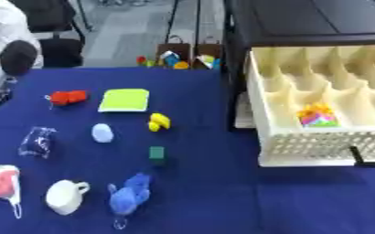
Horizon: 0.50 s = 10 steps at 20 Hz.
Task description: Pick up objects from table and place into drawer.
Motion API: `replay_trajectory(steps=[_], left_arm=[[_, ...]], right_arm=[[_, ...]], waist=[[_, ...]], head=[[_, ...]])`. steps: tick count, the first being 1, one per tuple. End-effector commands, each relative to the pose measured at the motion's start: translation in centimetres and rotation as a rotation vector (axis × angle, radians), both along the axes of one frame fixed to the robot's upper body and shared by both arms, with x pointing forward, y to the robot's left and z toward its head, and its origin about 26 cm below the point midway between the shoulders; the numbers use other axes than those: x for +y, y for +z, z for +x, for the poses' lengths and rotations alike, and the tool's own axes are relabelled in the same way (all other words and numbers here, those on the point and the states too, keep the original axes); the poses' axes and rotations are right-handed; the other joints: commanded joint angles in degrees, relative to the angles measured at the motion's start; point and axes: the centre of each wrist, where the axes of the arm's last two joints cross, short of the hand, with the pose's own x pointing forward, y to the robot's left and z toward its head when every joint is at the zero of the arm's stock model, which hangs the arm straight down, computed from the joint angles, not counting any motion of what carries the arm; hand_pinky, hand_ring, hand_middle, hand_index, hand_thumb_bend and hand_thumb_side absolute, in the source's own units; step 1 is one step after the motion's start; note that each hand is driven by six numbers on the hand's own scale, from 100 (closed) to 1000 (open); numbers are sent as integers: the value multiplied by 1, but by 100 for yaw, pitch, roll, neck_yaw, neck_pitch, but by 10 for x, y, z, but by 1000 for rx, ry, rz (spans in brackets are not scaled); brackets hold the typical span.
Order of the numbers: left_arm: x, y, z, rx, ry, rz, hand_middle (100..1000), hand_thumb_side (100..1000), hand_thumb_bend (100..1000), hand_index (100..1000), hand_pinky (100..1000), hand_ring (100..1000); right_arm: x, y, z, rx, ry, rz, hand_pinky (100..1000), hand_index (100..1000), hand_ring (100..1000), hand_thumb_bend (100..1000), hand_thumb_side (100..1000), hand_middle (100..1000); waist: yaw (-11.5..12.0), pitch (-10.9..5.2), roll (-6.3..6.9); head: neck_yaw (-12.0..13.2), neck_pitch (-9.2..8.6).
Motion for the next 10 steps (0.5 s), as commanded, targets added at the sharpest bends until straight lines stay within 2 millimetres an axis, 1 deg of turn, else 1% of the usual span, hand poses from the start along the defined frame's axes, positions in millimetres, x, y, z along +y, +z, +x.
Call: replay_trajectory(steps=[1,4,5,10], left_arm=[[9,13,-7,94,49,104,837,1000,834,1000,672,813],[15,17,-10,189,87,167,849,1000,829,1000,682,823],[17,17,-11,222,96,190,862,1000,832,1000,699,837],[25,15,-14,422,131,285,881,1000,870,1000,736,869]], right_arm=[[-1,6,-3,-21,4,-16,627,779,669,100,1000,691],[-1,5,-3,-17,6,-21,627,779,669,100,1000,691],[-1,5,-3,-17,6,-22,627,779,669,100,1000,691],[-1,5,-3,-14,8,-25,626,779,669,100,1000,692]], waist=[[-6,-132,12],[-8,-159,23],[-11,-170,28],[-38,-207,25]], head=[[87,112],[136,125],[141,117],[118,117]])
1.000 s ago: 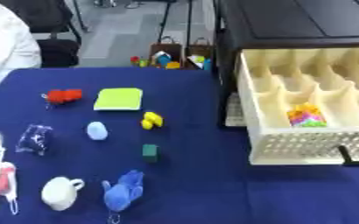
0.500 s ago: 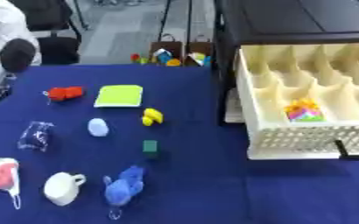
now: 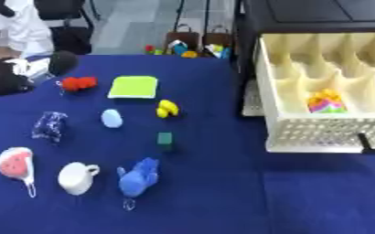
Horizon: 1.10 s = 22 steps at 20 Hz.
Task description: Pick up objects from table and place into drawer.
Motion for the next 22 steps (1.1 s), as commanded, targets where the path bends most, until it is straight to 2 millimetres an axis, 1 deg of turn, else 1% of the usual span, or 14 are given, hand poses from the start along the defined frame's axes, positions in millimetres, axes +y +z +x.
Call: replay_trajectory(steps=[1,4,7,8,9,10,18,20,21,22], left_arm=[[5,9,-6,104,31,80,885,1000,869,1000,741,873],[9,7,-8,229,58,125,889,965,896,1000,752,875],[12,4,-9,353,71,154,902,892,952,1000,762,884],[13,3,-10,391,77,161,904,881,963,1000,765,886],[14,3,-10,423,83,165,905,854,997,1000,768,888],[15,1,-11,459,90,168,905,838,1000,1000,768,888],[14,-5,-12,731,180,204,895,736,996,1000,771,873],[13,-7,-11,779,194,224,890,709,974,1000,767,869],[12,-7,-11,796,198,232,882,683,933,1000,756,860],[11,-9,-11,814,199,241,879,669,912,1000,749,856]], right_arm=[[-2,6,-3,-21,3,-16,626,779,669,100,1000,692],[-2,6,-3,-20,3,-17,626,779,669,100,1000,691],[-2,6,-3,-20,4,-19,626,779,669,100,1000,692],[-2,6,-3,-20,4,-19,625,779,669,100,1000,692],[-2,6,-3,-20,4,-19,625,779,669,100,1000,691],[-2,6,-3,-20,4,-19,625,779,669,100,1000,691],[-2,6,-3,-20,4,-17,626,778,669,100,1000,690],[-1,6,-3,-20,5,-16,626,778,669,100,1000,690],[-1,6,-3,-19,5,-16,626,778,669,100,1000,690],[-1,6,-3,-20,6,-15,626,778,669,100,1000,690]], waist=[[-18,-129,-1],[-32,-142,-7],[-34,-148,-12],[-34,-149,-15],[-33,-149,-16],[-34,-147,-16],[-54,-135,-14],[-64,-131,-12],[-67,-130,-12],[-72,-127,-12]], head=[[-6,22],[-29,0],[-41,-38],[-44,-50],[-44,-61],[-43,-74],[-33,-140],[-34,-154],[-34,-157],[-34,-161]])
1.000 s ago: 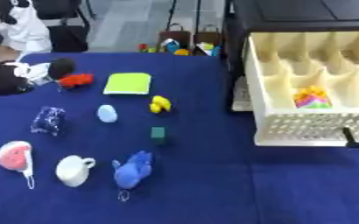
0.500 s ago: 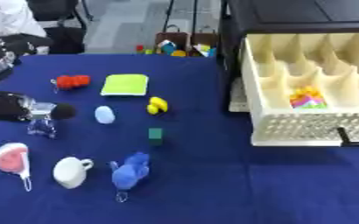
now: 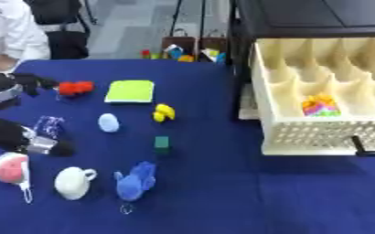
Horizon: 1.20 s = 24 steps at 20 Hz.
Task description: Pick up objects from table and place into drawer.
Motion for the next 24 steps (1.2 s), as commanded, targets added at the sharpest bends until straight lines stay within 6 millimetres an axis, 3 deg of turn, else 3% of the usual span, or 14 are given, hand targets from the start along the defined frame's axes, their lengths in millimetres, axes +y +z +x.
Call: replay_trajectory(steps=[1,7,12,24], left_arm=[[-1,8,-3,36,14,64,873,654,892,1000,740,850],[-2,-11,-4,141,54,63,809,599,815,977,657,779],[-4,-19,-5,207,87,63,785,554,719,974,653,771],[-7,-27,-6,302,119,101,765,532,621,945,640,746]], right_arm=[[-1,7,-3,-25,4,-12,626,778,669,100,1000,690],[-1,7,-3,-29,7,-9,626,778,669,100,1000,689],[0,8,-3,-31,10,-7,626,778,669,100,1000,688],[0,7,-3,-32,11,1,627,777,669,100,1000,687]], waist=[[-9,-89,8],[-35,-39,-5],[-55,-8,-15],[-80,34,4]], head=[[2,-66],[8,-118],[38,-153],[70,-195]])
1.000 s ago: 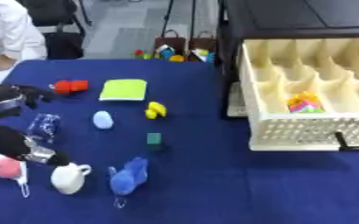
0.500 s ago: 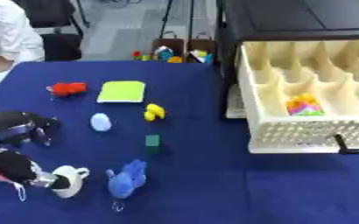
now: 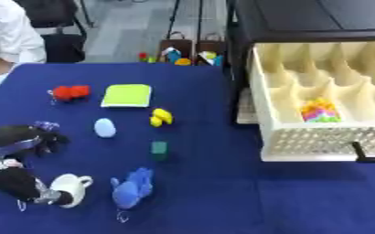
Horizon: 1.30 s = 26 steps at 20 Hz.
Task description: Pick up objects from table and place into drawer.
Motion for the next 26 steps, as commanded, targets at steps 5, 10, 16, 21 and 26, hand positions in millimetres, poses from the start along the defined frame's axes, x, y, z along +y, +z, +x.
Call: replay_trajectory(steps=[5,10,16,21,26], left_arm=[[0,5,-3,127,133,59,723,546,604,923,630,718],[-1,0,-4,142,146,76,720,561,578,915,640,722],[-2,-8,-5,152,149,108,734,564,546,882,640,724],[-2,-14,-5,174,146,115,729,547,492,880,636,720],[2,-22,-3,201,155,122,730,542,482,873,636,721]], right_arm=[[0,7,-2,-31,8,-6,627,777,669,100,1000,686],[0,7,-2,-32,11,-5,627,777,669,100,999,686],[1,7,-2,-33,14,-4,627,777,669,100,999,686],[1,8,-2,-36,17,-3,627,776,668,100,999,685],[2,9,-3,-39,20,-3,627,777,669,100,999,686]], waist=[[-19,-59,14],[-31,-47,21],[-58,-29,27],[-76,-18,27],[-94,-7,21]], head=[[39,-96],[63,-114],[87,-138],[102,-155],[111,-174]])
